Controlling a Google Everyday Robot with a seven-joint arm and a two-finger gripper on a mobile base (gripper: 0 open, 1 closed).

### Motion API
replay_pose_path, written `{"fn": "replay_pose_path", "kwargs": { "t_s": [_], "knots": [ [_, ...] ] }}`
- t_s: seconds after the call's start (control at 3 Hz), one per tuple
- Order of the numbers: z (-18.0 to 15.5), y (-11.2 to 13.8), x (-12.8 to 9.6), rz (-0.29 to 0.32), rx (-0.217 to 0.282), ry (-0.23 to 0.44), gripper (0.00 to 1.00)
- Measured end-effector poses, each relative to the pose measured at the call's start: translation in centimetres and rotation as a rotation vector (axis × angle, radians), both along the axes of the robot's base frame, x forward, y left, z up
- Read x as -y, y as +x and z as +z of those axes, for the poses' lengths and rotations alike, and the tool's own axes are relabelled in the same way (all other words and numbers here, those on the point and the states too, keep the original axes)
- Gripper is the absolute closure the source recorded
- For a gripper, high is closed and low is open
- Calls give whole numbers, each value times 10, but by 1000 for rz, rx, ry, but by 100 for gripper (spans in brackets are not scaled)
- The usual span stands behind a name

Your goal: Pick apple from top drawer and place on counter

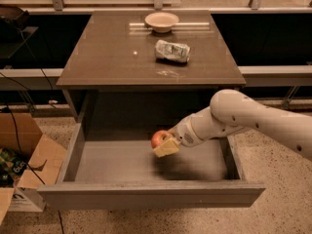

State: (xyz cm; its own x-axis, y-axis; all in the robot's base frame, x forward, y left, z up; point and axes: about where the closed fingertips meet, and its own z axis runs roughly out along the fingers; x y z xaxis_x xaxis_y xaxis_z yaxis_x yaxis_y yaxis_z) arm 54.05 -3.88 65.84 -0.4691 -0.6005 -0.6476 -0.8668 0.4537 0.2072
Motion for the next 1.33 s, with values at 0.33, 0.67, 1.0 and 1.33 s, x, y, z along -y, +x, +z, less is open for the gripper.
{"fn": "replay_pose_path", "kwargs": {
  "t_s": [0.33, 0.67, 1.0, 1.33],
  "knots": [
    [57, 16, -1, 36, 65, 35, 100],
    [122, 31, -5, 115, 156, 74, 100],
    [174, 54, -7, 165, 237, 91, 100],
    [211, 85, -10, 178, 292, 110, 100]
  ]
}}
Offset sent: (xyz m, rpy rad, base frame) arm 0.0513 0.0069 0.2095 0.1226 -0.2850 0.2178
